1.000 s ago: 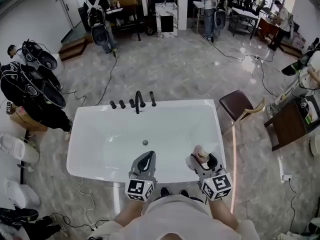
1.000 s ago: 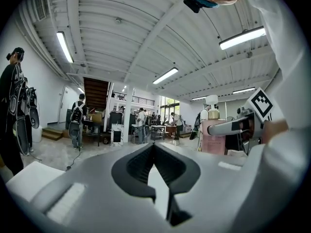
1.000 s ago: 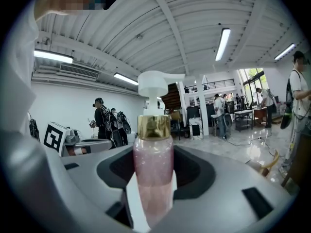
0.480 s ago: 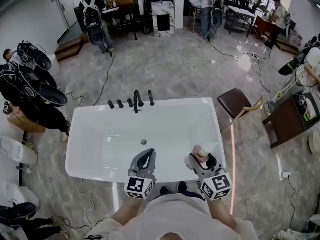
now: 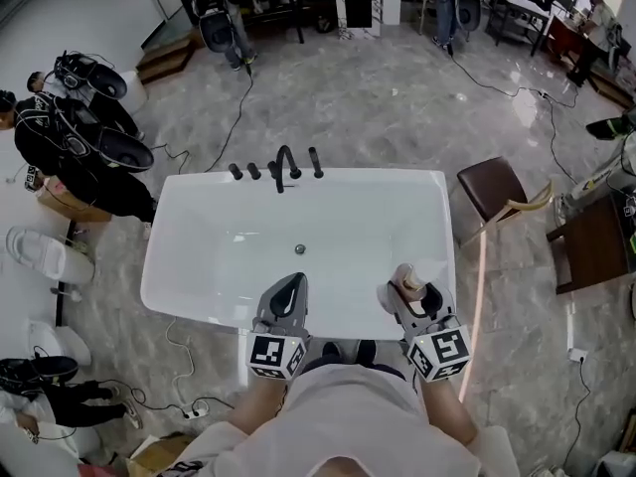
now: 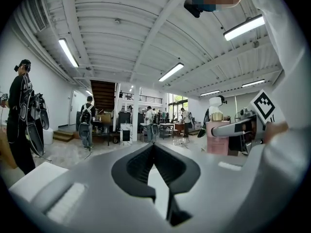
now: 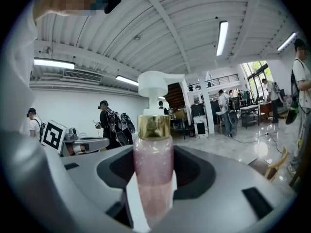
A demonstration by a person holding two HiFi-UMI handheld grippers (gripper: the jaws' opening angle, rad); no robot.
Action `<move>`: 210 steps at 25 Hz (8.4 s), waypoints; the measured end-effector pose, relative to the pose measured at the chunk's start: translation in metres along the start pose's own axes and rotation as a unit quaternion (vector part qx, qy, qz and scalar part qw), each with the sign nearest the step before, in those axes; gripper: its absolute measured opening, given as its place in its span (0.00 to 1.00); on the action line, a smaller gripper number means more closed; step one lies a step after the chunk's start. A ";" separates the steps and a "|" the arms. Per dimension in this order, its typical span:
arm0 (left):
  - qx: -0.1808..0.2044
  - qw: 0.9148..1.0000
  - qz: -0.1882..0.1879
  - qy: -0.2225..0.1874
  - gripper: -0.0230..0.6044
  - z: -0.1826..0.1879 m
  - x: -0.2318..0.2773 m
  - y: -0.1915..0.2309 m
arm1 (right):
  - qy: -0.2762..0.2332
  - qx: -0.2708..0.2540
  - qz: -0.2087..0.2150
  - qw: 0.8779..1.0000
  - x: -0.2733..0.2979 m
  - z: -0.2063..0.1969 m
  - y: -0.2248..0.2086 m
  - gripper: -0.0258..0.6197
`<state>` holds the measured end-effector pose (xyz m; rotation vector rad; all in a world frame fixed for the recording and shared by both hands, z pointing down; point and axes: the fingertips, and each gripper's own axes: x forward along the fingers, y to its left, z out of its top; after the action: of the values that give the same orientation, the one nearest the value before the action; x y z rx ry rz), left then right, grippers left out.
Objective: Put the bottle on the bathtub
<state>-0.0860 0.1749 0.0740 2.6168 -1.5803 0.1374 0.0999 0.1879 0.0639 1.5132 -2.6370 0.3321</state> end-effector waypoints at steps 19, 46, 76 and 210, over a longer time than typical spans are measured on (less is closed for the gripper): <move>-0.011 1.000 -0.019 0.019 0.05 -0.032 0.060 -0.002 | 0.025 0.033 -0.027 0.999 0.036 -0.041 -0.049 0.38; -0.022 0.996 -0.038 0.078 0.05 -0.201 0.125 0.041 | 0.080 0.038 -0.038 0.995 0.128 -0.203 -0.080 0.38; -0.026 0.995 -0.010 0.092 0.05 -0.286 0.185 0.067 | 0.084 0.014 -0.096 0.992 0.281 -0.275 -0.198 0.38; -0.013 1.000 0.003 0.014 0.05 -0.125 0.151 0.077 | 0.086 0.034 -0.045 0.995 0.186 -0.176 -0.088 0.05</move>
<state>-0.0888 0.0210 0.2175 2.5788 -1.5708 0.1523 0.0744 0.0281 0.2811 1.5403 -2.4417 0.5243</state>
